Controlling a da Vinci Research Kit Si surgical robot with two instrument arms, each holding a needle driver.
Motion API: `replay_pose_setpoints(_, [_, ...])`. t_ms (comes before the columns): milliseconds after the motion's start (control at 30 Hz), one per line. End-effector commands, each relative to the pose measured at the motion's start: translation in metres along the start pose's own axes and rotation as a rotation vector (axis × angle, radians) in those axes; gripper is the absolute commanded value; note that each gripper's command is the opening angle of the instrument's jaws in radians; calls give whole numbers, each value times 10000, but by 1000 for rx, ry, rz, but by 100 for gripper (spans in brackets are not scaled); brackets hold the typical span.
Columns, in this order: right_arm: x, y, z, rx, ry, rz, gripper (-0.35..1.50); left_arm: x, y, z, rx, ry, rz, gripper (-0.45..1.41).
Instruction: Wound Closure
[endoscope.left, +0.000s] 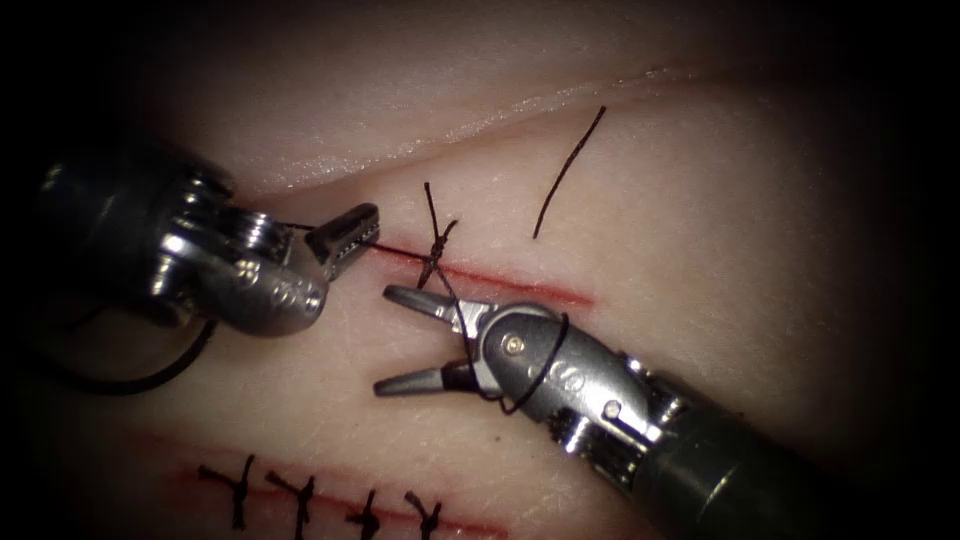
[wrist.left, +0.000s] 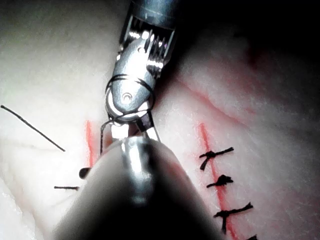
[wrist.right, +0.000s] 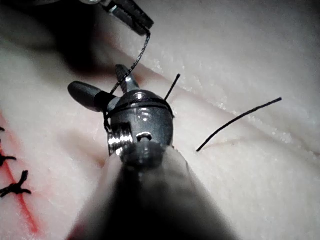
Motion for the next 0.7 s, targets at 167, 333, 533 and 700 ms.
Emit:
replay_pose_setpoints(167, [-3, -1, 8, 33, 62, 8, 83, -3, 9, 19, -19, -8, 44, -45])
replay_pose_setpoints(333, [0, 0, 3, 47, 156, 33, 81, -4, 21, 37, -29, -17, 81, -45])
replay_pose_setpoints(533, [10, 12, -8, 19, 309, 59, 69, -4, 45, 47, -46, -33, 103, -45])
replay_pose_setpoints(700, [15, 23, -18, -41, 348, 81, 66, -4, 53, 45, -48, -28, 108, -45])
